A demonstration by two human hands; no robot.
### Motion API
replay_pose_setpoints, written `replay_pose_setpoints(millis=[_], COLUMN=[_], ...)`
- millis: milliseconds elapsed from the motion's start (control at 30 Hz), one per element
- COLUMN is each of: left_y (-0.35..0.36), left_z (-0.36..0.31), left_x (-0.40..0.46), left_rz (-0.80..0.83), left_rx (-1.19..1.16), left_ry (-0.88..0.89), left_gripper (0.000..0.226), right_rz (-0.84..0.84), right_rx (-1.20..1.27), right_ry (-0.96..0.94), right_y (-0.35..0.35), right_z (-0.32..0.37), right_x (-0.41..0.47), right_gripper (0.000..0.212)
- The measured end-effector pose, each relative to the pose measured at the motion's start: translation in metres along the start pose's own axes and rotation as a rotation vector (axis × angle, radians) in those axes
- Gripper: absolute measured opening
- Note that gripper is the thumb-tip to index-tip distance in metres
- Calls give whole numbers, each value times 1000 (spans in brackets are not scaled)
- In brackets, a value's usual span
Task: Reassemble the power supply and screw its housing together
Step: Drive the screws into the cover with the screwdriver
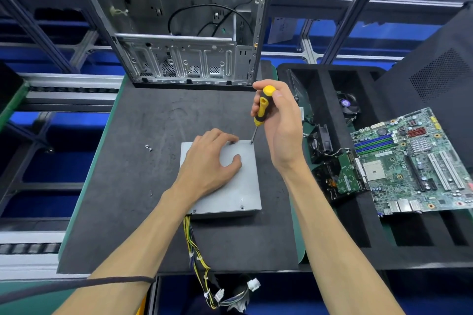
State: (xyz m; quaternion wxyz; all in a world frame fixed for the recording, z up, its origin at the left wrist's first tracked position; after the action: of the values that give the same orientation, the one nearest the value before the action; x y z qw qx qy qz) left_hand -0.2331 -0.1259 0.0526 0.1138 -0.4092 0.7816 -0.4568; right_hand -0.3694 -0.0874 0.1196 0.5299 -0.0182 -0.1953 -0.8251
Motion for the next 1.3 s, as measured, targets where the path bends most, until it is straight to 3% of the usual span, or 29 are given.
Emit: replay_pose_setpoints(millis=[633, 767, 867, 1033, 1300], left_y=[-2, -23, -38, -74, -87], left_z=[2, 20, 36, 86, 157], left_x=[-1, -1, 0, -20, -57], left_rz=[-28, -205, -282, -456, -421], left_rx=[-91, -515, -671, -645, -449], left_ry=[6, -166, -281, -453, -685], left_gripper=[31, 49, 57, 58, 37], right_rz=[-50, -88, -125, -241, -285], right_rx=[147, 375, 544, 649, 706], right_ry=[10, 65, 134, 217, 360], right_y=[-3, 2, 9, 26, 70], right_z=[-2, 0, -4, -23, -66], right_x=[4, 8, 15, 27, 40], right_gripper=[31, 35, 32, 22, 19])
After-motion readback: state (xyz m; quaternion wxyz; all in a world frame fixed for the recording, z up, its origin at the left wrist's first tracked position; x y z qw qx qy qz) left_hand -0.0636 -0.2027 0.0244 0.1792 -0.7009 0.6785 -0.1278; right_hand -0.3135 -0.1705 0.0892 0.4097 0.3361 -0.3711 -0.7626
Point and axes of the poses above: each hand's wrist, its own x-axis towards the middle knuckle, its own y-axis out of the palm, z = x × y, the point moved 8 cm from there along x, towards the middle knuckle
